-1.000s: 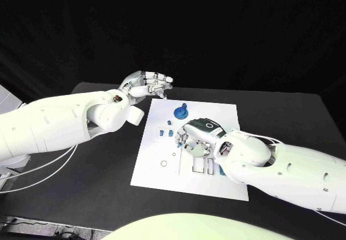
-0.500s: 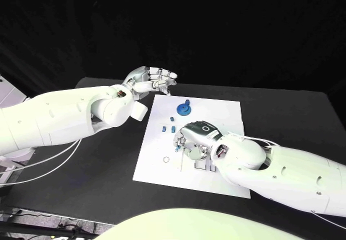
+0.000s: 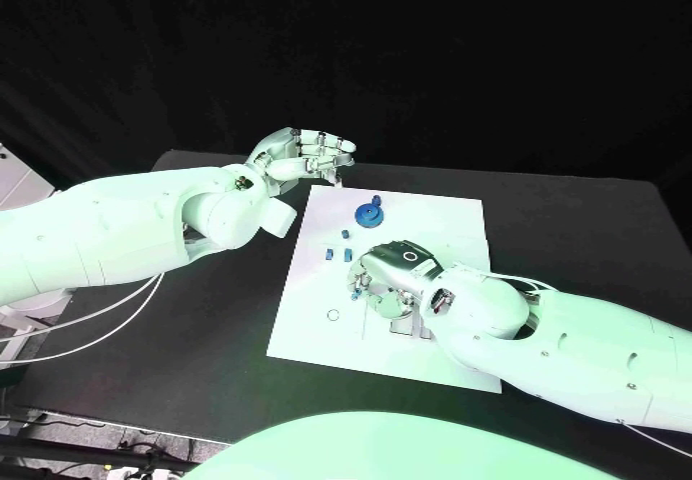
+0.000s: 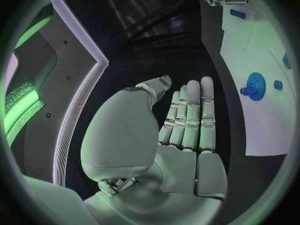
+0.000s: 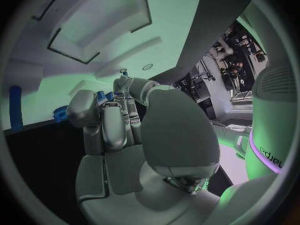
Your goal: Assemble the parts on the task board
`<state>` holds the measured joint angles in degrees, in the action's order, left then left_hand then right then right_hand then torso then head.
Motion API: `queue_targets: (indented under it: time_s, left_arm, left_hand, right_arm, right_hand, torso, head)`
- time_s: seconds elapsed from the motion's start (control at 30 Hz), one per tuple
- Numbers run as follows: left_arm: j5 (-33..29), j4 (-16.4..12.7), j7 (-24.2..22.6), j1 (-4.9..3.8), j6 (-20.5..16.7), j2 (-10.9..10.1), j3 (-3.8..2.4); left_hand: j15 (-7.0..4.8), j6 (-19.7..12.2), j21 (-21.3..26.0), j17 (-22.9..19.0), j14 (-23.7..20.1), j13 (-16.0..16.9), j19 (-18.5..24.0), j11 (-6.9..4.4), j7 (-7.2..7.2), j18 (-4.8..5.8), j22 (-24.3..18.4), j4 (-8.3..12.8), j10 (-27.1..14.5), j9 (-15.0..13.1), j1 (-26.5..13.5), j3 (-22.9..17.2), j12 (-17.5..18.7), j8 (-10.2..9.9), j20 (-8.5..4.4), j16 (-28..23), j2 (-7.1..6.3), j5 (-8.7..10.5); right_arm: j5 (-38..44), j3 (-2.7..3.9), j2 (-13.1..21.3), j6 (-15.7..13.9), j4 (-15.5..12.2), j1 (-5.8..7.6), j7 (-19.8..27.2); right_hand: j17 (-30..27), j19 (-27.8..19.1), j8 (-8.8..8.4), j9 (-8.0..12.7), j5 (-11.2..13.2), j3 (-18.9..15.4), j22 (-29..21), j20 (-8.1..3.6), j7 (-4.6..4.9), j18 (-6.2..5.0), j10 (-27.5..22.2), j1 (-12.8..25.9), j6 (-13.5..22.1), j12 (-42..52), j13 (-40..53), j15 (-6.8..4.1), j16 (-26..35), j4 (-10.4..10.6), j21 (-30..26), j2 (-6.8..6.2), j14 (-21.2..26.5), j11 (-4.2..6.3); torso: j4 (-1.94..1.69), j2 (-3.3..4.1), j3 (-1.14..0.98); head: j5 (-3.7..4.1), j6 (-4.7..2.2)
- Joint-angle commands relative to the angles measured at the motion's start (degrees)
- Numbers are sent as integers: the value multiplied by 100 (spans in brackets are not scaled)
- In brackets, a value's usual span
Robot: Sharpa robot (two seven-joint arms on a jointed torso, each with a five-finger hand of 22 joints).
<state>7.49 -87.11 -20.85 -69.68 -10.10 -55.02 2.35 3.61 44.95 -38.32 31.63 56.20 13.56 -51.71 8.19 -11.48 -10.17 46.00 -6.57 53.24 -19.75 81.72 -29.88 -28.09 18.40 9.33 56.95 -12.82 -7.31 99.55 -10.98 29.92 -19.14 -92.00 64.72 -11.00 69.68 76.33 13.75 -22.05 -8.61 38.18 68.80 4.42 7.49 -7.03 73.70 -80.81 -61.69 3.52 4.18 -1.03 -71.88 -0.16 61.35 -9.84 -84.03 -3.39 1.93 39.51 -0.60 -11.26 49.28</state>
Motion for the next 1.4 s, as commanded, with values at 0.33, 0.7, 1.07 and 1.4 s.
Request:
queue_targets:
  time_s: [0.33,0.7,1.07,1.4]
  left_arm:
    - [-35,-5,-6,-2,108,-2,-6]
    - [-35,-13,9,-2,121,-16,-6]
    - [-35,-17,15,-2,127,-25,-6]
    - [-35,-18,22,-2,132,-28,-6]
  left_hand:
    - [51,-35,31,-6,-18,-7,-23,4,-83,-21,-12,-5,-67,8,46,55,24,-14,10,-25,27,-10]
    - [51,-35,31,-6,-18,-7,-23,4,-83,-21,-12,-5,-67,8,46,55,24,-14,10,-25,27,-10]
    - [51,-35,31,-6,-18,-7,-23,4,-83,-21,-12,-5,-67,8,46,55,24,-14,10,-25,27,-10]
    - [51,-35,31,-6,-18,-7,-23,4,-83,-21,-12,-5,-67,8,46,55,24,-14,10,-25,27,-10]
  right_arm:
    - [150,-6,-31,95,24,-15,6]
    - [159,-12,-77,227,67,-28,-91]
    - [225,-17,-97,270,109,-41,-174]
    - [241,-19,-122,259,112,-52,-154]
  right_hand:
    - [12,28,18,-15,17,34,14,8,12,79,32,60,-9,19,3,-18,-52,-23,22,22,-279,-18]
    - [10,25,18,-16,18,36,13,8,12,78,32,62,-8,19,3,-17,-54,-26,18,23,-279,-19]
    - [10,25,18,-16,18,36,13,8,12,78,32,62,-8,19,3,-17,-54,-26,18,23,-279,-19]
    - [10,25,18,-20,18,40,18,9,14,78,31,64,-5,18,3,-17,-58,-32,22,25,-279,-19]
  torso:
    - [4,2,-1]
    - [-3,1,1]
    - [0,-2,-1]
    - [4,-2,0]
  head:
    - [2,15]
    - [9,38]
    - [6,52]
    - [4,54]
